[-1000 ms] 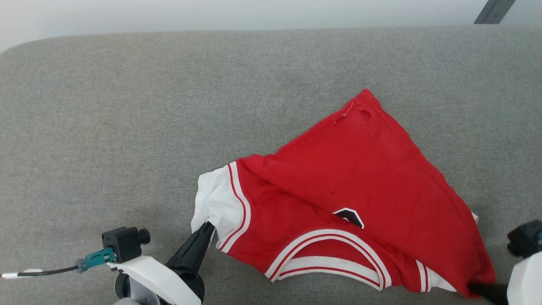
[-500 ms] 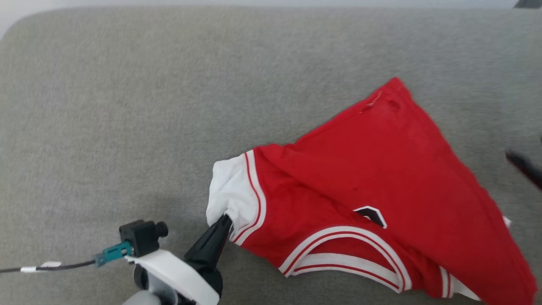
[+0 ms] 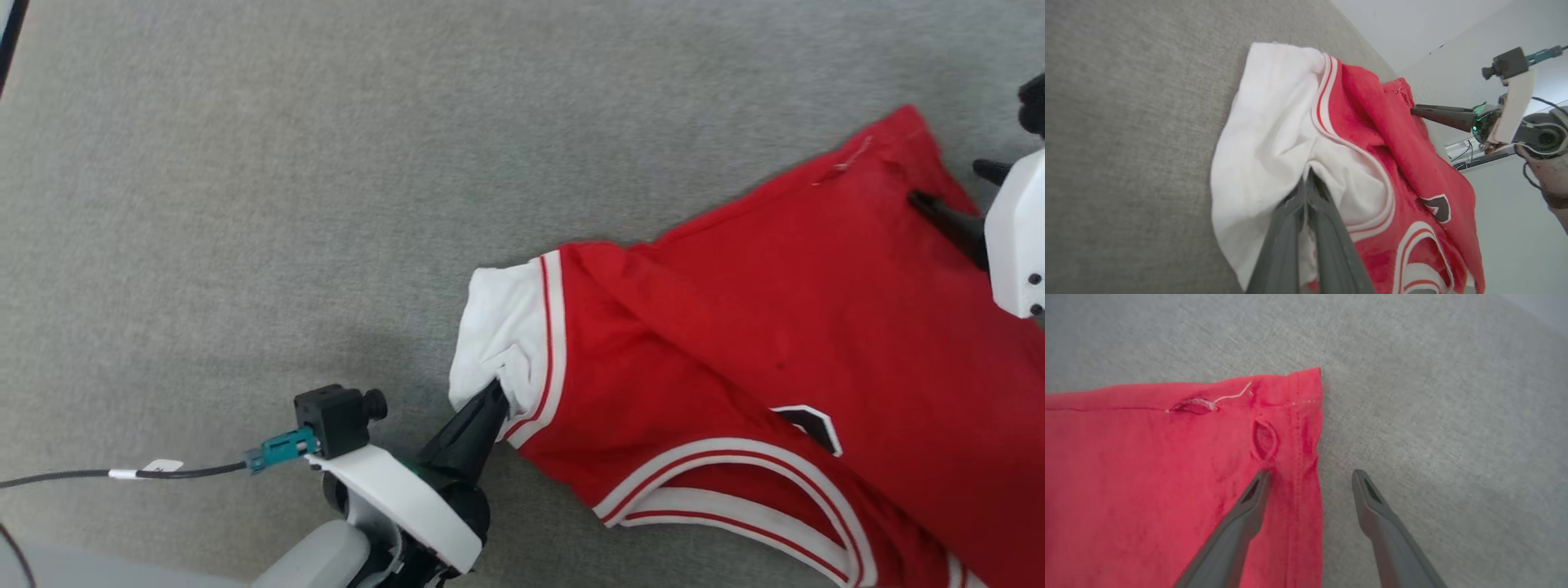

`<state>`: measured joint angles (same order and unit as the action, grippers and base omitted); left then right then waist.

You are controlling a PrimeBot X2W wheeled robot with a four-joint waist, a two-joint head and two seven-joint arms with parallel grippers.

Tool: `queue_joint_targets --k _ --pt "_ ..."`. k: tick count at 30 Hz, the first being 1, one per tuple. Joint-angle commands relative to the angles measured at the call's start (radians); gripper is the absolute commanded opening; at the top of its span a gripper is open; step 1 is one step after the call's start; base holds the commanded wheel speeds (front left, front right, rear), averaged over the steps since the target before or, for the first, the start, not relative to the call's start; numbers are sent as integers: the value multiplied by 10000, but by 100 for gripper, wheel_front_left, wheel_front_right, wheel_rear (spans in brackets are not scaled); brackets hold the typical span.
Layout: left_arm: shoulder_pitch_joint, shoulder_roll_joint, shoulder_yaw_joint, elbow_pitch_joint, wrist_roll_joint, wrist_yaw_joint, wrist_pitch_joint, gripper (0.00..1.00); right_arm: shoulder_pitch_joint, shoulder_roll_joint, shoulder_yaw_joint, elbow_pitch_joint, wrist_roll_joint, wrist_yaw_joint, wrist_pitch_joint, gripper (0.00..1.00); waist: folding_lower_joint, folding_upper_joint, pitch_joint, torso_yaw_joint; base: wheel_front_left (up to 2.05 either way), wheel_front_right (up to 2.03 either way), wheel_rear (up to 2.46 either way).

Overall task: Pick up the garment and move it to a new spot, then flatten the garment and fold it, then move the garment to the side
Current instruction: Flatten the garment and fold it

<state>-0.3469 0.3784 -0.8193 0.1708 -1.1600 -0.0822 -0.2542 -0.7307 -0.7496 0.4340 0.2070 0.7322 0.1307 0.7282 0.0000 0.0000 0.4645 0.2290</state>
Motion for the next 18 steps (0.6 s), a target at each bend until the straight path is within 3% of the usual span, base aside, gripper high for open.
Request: queue_joint_targets --k 1,4,5,6,11,18 --pt "-72 -25 -39 167 85 -57 -10 0 -114 -9 160 152 124 0 -18 100 0 0 227 243 0 0 0" --pt "-92 -184 -88 411 -24 -181 -11 0 -211 -36 960 687 504 0 290 100 0 0 271 324 0 0 0" --pt "-94 -203 -119 498 -91 -231 13 0 -240 -57 1175 779 646 1 384 38 0 0 269 327 0 0 0" --pt "-125 -211 -135 602 -153 -280 38 0 -308 -59 1343 878 786 1 422 3 0 0 258 318 0 0 0" --pt "-788 18 44 1017 -355 -409 194 0 -1046 11 1565 1330 1083 0 -200 0 0 0 60 48 0 0 0" --pt "-2781 433 621 1028 -777 -488 859 0 -2693 764 569 2844 1365 -2 -1999 0 0 0 -198 -737 0 0 0"
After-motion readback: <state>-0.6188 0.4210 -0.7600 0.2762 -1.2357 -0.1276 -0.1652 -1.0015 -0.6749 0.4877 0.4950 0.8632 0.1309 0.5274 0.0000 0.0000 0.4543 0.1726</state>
